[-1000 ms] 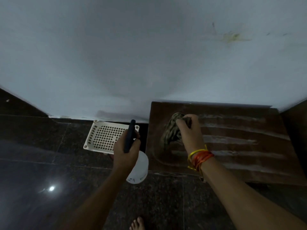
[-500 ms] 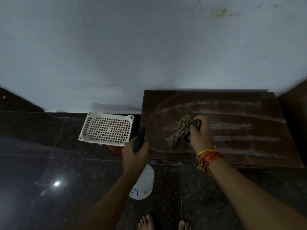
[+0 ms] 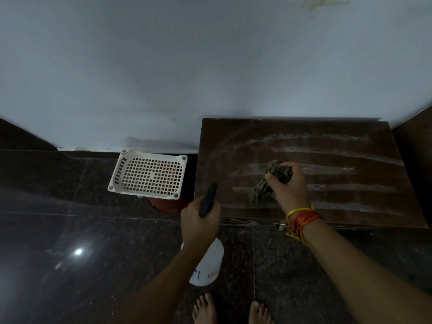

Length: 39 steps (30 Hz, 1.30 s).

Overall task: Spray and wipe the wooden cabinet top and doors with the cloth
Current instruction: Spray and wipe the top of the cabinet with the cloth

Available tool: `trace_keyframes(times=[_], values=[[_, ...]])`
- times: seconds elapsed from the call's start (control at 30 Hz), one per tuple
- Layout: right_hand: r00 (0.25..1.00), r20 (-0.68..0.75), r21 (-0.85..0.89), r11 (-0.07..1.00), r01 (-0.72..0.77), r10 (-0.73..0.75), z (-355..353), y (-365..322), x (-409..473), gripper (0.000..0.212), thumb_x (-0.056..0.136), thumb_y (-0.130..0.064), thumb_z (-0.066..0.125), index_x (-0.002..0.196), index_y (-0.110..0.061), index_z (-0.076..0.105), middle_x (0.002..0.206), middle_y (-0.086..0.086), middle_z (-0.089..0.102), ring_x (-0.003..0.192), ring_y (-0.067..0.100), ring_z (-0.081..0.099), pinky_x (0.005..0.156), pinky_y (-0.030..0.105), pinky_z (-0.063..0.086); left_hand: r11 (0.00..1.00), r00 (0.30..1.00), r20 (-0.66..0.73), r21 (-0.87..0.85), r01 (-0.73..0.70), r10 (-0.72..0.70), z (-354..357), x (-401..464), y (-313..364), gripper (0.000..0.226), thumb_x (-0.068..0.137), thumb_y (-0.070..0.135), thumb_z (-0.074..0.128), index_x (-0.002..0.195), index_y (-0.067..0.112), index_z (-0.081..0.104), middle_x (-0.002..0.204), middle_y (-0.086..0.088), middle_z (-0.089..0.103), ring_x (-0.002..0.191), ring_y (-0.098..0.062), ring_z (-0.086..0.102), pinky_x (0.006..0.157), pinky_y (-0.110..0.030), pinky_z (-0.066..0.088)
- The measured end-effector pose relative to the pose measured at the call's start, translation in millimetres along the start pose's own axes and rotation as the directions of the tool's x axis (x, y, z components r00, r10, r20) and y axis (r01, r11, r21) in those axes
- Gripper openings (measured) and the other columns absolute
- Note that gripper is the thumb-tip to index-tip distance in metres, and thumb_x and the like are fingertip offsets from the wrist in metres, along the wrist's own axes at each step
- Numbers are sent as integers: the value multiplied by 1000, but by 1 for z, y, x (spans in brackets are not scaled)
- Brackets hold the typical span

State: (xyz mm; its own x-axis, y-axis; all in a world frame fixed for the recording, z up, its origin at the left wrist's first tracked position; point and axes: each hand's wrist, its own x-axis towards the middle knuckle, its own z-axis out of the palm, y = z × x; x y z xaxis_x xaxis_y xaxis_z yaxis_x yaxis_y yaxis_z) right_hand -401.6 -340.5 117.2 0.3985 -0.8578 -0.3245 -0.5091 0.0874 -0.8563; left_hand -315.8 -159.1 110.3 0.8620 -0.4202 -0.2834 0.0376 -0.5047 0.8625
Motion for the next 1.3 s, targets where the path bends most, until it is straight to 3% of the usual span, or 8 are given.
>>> trace_keyframes(times=[0.2,0.3,0.5,0.6,0.73,0.93,1.07,1.3], values=[[1000,3,-17,1000,-8,8,-11,7,1,43,77,5,65,106,-18,44,111,8,50,101,23,52,76,29,45,999,995,97,33,-16,13,9,-12,1,25,76,28,56,55,19,48,48,-1,48,43,-14,41,46,-28,32],[999,-36,-39,999,-17,15,-19,10,-3,37,82,5,60,108,-16,44,107,4,49,96,21,51,69,24,44,999,990,139,46,-26,20,8,-22,-10,27,78,27,57,60,8,53,50,-13,52,42,-21,43,44,-33,34],[996,-85,-3,999,-42,41,-23,18,-7,40,85,5,52,112,-23,44,114,5,49,104,28,54,85,51,53,997,991,131,71,27,-36,-9,-40,-34,29,76,27,57,69,-1,59,57,-23,58,44,-21,47,44,-34,37],[996,-85,-43,999,-20,16,-20,19,-9,39,84,8,51,110,-20,45,119,11,49,106,30,54,85,45,53,995,992,111,85,56,-65,-21,-47,-45,30,77,28,57,68,-1,58,57,-22,57,44,-21,47,45,-34,39],[998,-61,-143,990,10,-19,-8,16,-14,34,83,9,55,106,-15,53,104,7,53,97,26,55,76,31,44,990,994,27,98,98,-102,-35,-51,-54,22,86,15,64,75,-4,61,63,-27,61,50,-27,52,48,-35,42],[996,49,-180,981,79,-71,20,12,-30,33,85,2,59,109,-21,56,122,13,51,98,20,51,85,29,45,990,987,-70,2,143,-143,-43,-43,-49,17,88,4,61,74,-5,59,60,-18,55,50,-25,49,49,-33,41],[994,96,-159,984,74,-59,38,6,-41,36,82,-4,61,107,-28,52,122,12,50,99,22,52,88,39,50,993,986,-123,-58,105,-112,-42,-26,-33,22,88,10,62,70,-3,59,57,-18,55,49,-24,49,50,-34,41],[994,87,-172,982,73,-59,51,-6,-46,43,86,0,55,124,-20,51,129,13,43,102,19,46,90,26,40,997,988,-154,-78,13,-25,-41,5,-2,31,82,22,59,65,-4,55,53,-9,49,49,-18,43,48,-31,36]])
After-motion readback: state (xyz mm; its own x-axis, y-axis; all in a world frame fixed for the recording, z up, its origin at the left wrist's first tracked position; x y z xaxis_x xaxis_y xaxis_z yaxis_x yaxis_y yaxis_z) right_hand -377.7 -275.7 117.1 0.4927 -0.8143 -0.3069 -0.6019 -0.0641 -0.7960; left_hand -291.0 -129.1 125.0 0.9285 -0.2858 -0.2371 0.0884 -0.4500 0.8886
